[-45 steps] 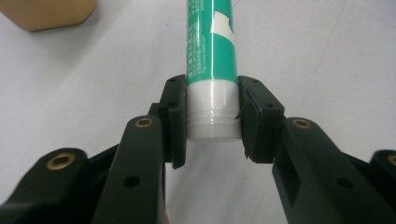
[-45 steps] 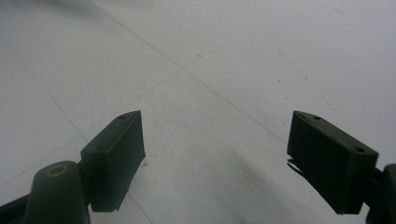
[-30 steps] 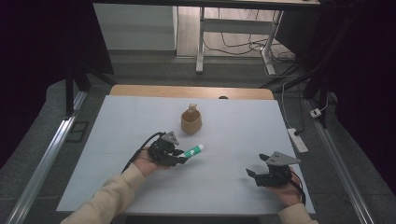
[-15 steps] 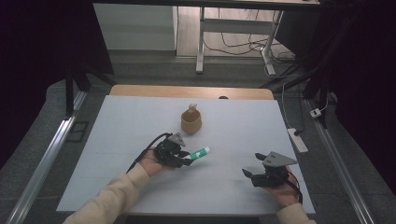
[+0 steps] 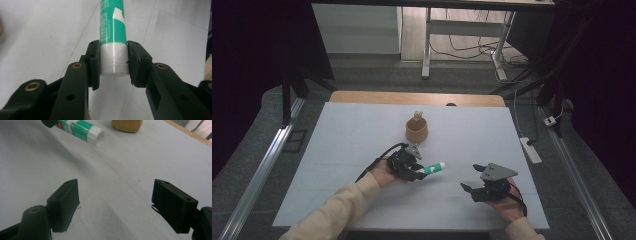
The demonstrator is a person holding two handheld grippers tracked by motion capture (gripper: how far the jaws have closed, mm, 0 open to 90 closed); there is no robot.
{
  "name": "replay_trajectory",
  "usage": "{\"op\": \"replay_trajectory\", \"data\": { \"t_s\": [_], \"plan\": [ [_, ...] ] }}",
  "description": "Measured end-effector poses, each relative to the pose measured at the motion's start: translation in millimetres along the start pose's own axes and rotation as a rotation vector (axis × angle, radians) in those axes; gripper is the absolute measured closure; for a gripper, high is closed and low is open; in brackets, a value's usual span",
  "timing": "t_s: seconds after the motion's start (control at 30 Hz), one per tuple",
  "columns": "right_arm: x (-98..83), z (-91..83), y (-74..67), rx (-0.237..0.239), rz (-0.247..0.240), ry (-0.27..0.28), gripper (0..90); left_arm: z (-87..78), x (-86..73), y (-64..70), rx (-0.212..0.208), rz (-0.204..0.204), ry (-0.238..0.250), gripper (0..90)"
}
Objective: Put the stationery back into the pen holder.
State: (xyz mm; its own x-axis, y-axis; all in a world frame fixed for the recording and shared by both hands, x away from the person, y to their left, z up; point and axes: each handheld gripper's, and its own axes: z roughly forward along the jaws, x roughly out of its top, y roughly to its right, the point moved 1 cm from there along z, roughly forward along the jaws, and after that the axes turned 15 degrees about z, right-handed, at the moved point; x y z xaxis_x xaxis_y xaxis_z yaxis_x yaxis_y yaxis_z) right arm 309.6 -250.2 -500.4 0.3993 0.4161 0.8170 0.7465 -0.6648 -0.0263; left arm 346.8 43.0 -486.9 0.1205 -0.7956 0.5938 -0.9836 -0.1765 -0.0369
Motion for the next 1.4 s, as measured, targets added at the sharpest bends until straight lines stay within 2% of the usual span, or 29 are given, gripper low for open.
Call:
{"op": "replay_trajectory", "data": {
  "t_s": [0.27,0.43,0.63,0.77,0.97,1.03,1.1,1.13,1.2,1.23,1.3,1.37,1.4],
  "plan": [
    [19.3,16.1,-13.6,0.029,-0.070,-0.031,23.1,6.9,8.2,1.6,-0.030,0.020,-0.015,63.9],
    [34.9,30.9,-23.0,0.068,-0.147,-0.078,28.7,7.7,11.6,1.1,-0.044,0.033,-0.021,63.9],
    [44.7,47.6,-38.5,0.089,-0.273,-0.140,34.4,10.0,12.7,0.9,-0.063,0.040,-0.033,63.9],
    [46.7,55.8,-48.4,0.106,-0.334,-0.167,42.5,9.9,13.2,2.3,-0.077,0.048,-0.028,63.9],
    [42.8,63.9,-57.8,0.089,-0.423,-0.225,58.8,8.2,13.3,4.9,-0.102,0.068,-0.025,63.8],
    [39.9,65.0,-60.5,0.096,-0.444,-0.237,61.8,7.6,13.2,5.0,-0.107,0.074,-0.023,63.8],
    [39.8,64.7,-61.0,0.094,-0.487,-0.244,63.6,6.7,12.8,5.0,-0.107,0.078,-0.008,63.6],
    [39.4,64.6,-61.4,0.098,-0.494,-0.242,64.4,5.2,12.4,4.2,-0.107,0.075,0.009,63.4],
    [37.5,64.5,-62.5,0.106,-0.467,-0.216,65.8,1.6,12.1,2.9,-0.096,0.067,0.033,62.1],
    [38.2,63.7,-61.5,0.102,-0.474,-0.218,66.0,-1.0,11.6,2.2,-0.084,0.061,0.048,59.7],
    [38.0,63.5,-57.8,0.102,-0.453,-0.207,66.2,-8.1,9.2,1.3,-0.055,0.047,0.074,50.8],
    [37.9,62.2,-53.2,0.110,-0.403,-0.195,66.2,-16.4,4.5,1.0,-0.010,0.023,0.106,42.2],
    [38.3,61.7,-51.1,0.109,-0.393,-0.189,66.2,-21.1,1.1,1.2,0.009,0.009,0.120,39.2]
  ]
}}
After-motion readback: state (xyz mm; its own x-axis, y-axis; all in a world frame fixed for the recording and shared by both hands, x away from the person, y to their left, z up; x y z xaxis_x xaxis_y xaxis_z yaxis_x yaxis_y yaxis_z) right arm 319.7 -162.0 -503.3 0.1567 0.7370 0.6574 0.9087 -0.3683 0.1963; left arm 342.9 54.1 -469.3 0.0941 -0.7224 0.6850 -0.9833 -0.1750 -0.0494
